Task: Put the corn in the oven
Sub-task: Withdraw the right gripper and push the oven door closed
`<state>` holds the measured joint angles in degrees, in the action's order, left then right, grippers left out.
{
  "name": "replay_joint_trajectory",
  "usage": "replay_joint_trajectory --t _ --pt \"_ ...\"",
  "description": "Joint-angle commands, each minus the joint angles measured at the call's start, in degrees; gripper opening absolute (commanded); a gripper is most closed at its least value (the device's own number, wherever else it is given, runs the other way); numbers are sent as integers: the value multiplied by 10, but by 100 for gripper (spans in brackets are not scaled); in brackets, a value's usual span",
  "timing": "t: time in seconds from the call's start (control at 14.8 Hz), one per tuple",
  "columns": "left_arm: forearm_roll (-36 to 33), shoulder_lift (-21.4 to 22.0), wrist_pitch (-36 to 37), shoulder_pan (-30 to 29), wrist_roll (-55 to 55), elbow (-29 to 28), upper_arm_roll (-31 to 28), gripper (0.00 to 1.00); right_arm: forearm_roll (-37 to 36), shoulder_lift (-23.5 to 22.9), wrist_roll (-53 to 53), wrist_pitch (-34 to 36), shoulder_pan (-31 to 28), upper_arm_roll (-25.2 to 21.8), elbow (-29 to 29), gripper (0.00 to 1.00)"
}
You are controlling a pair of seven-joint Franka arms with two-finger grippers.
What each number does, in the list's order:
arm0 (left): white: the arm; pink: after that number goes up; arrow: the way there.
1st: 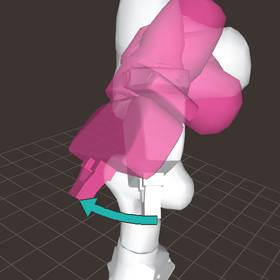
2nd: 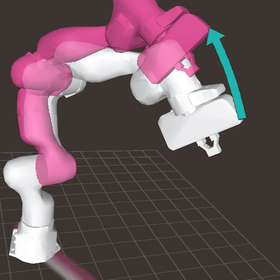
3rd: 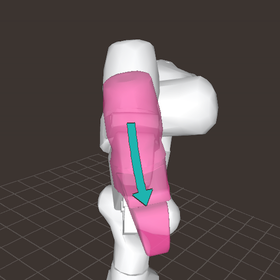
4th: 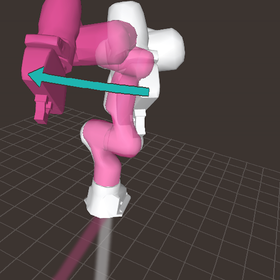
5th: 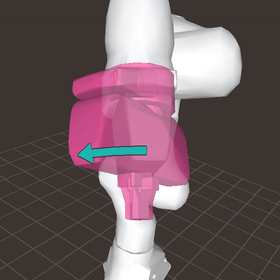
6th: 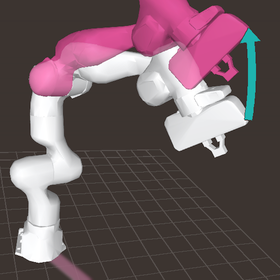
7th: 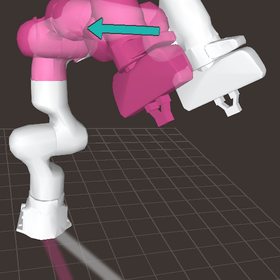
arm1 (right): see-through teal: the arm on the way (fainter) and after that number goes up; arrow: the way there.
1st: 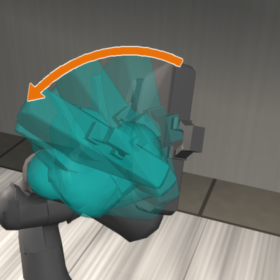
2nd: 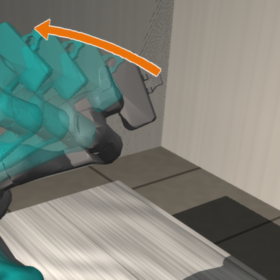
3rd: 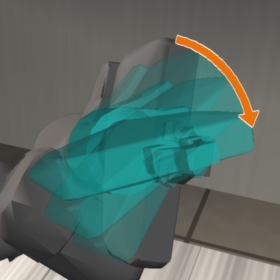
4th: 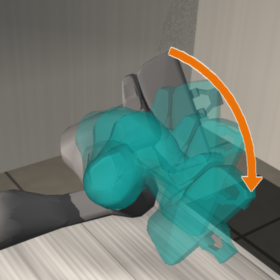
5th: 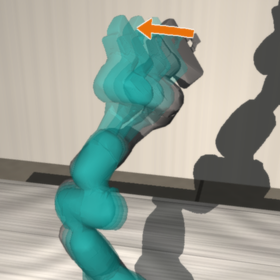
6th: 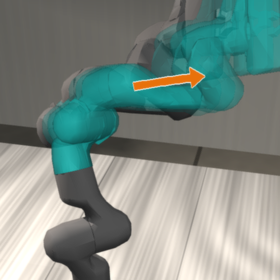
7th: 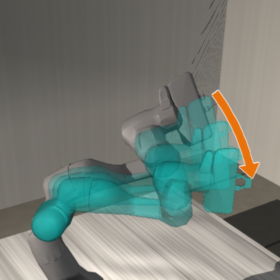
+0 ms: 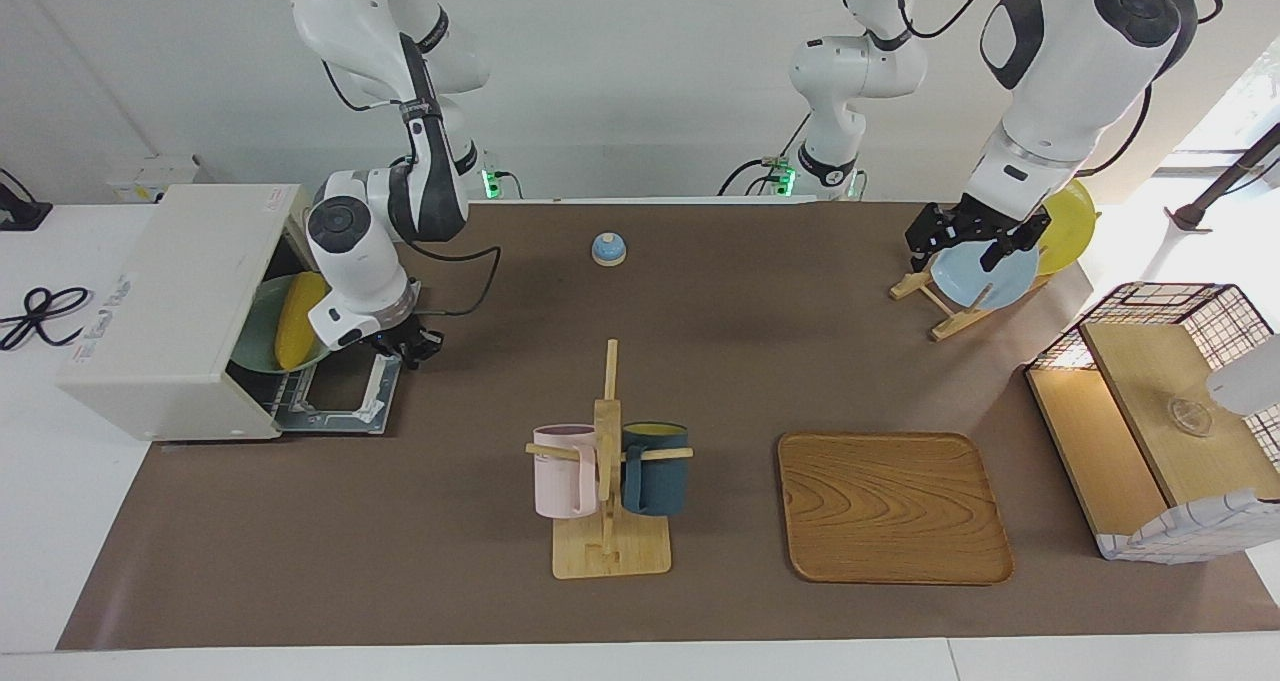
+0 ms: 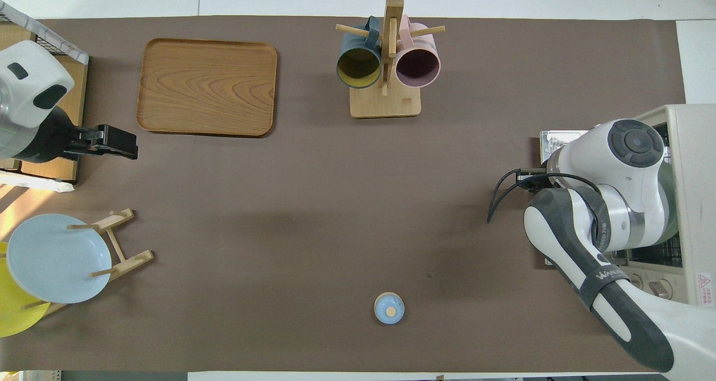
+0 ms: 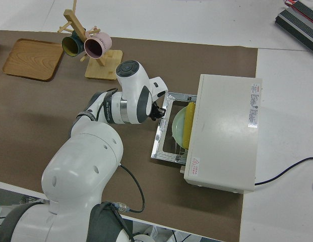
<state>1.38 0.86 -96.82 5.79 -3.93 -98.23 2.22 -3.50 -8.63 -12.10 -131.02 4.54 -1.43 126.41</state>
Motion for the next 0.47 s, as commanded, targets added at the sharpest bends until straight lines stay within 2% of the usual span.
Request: replay_joint_trajectory --t 0.0,0.4 --pt "5 11 -5 -5 9 -7 2 100 -2 5 2 -5 -5 3 8 0" --pt "5 11 -4 -5 9 -7 2 100 -16 10 3 -11 -14 2 24 0"
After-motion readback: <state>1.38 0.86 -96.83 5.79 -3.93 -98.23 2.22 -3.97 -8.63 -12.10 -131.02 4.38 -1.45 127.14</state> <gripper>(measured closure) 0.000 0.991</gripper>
